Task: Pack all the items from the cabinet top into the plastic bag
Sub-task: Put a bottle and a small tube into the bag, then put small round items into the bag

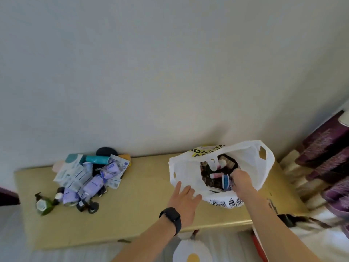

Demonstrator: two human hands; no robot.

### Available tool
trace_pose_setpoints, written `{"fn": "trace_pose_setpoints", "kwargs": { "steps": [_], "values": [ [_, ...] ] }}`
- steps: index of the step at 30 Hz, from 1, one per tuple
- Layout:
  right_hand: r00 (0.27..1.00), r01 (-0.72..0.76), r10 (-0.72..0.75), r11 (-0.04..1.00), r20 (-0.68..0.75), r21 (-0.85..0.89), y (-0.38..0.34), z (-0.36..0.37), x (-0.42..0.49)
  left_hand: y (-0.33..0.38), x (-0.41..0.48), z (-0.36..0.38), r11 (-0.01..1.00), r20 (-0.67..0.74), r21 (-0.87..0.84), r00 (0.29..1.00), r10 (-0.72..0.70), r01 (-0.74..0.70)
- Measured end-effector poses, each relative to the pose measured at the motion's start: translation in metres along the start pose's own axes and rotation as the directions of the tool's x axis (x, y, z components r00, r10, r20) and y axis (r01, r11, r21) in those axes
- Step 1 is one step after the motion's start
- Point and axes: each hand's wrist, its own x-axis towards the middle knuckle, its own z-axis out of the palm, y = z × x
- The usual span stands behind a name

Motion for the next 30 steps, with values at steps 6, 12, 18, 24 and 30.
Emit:
{"fn": "trace_pose_setpoints", "kwargs": {
  "steps": [6, 12, 18, 24, 30],
  "values": [
    [0.982, 0.187, -0.182, 0.957, -0.044, 0.221, 0.039, 0.005, -0.075, -0.02, -0.054, 0.063, 0.925, -0.186, -0.353, 0.958, -0.217, 0.141],
    [0.947, 0.213, -0.143, 0.95, 0.288, -0.23, 0.132, 0.063, -0.144, -0.073, -0.137, 0.146, 0.634, 0.377, -0.501, 0.808, -0.453, 0.589],
    [0.842, 0.395, 0.004, 0.675, 0.539, -0.624, 0.193, 0.19, -0.182, -0.162, -0.216, 0.202, 0.473, 0.557, -0.445, 0.648, -0.519, 0.761],
    [0.687, 0.668, 0.17, 0.235, 0.706, -0.706, 0.199, 0.336, -0.164, -0.256, -0.261, 0.231, 0.372, 0.561, -0.461, 0.589, -0.581, 0.806],
    [0.633, 0.767, 0.18, -0.008, 0.753, -0.642, 0.19, 0.48, -0.149, -0.313, -0.288, 0.261, 0.423, 0.602, -0.448, 0.616, -0.508, 0.787]
  ]
}}
